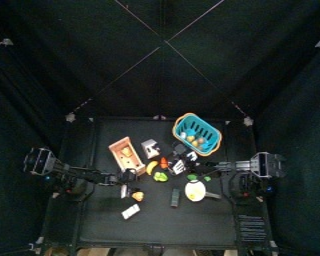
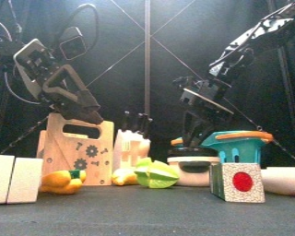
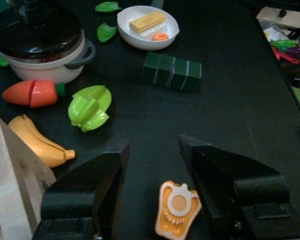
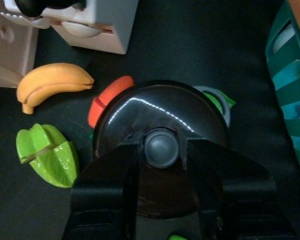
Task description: Put pot lid on pan
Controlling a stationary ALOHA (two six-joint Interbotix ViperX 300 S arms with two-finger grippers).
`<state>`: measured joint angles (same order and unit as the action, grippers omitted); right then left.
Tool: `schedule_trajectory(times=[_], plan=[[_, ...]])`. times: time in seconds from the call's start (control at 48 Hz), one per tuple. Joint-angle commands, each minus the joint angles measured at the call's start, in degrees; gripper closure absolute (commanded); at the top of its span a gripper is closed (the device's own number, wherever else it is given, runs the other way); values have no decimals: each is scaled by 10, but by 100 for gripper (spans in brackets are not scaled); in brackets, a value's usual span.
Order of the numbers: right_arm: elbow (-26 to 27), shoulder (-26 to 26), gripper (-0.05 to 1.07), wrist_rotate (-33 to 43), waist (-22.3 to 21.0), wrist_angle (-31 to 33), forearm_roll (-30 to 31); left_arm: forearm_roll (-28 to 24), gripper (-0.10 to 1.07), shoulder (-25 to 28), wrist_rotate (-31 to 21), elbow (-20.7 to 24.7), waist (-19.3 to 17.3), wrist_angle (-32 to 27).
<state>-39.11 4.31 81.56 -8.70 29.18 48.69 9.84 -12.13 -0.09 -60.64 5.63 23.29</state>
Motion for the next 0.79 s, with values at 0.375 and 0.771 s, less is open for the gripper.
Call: schedule_trajectory(times=[0.375, 0.771], plan=[[-28, 131, 50, 1, 83, 3, -54, 0, 13, -1, 0, 7, 1, 5], [-108, 206, 50, 4, 223, 43, -119, 0, 13, -1, 0, 8, 1, 5]])
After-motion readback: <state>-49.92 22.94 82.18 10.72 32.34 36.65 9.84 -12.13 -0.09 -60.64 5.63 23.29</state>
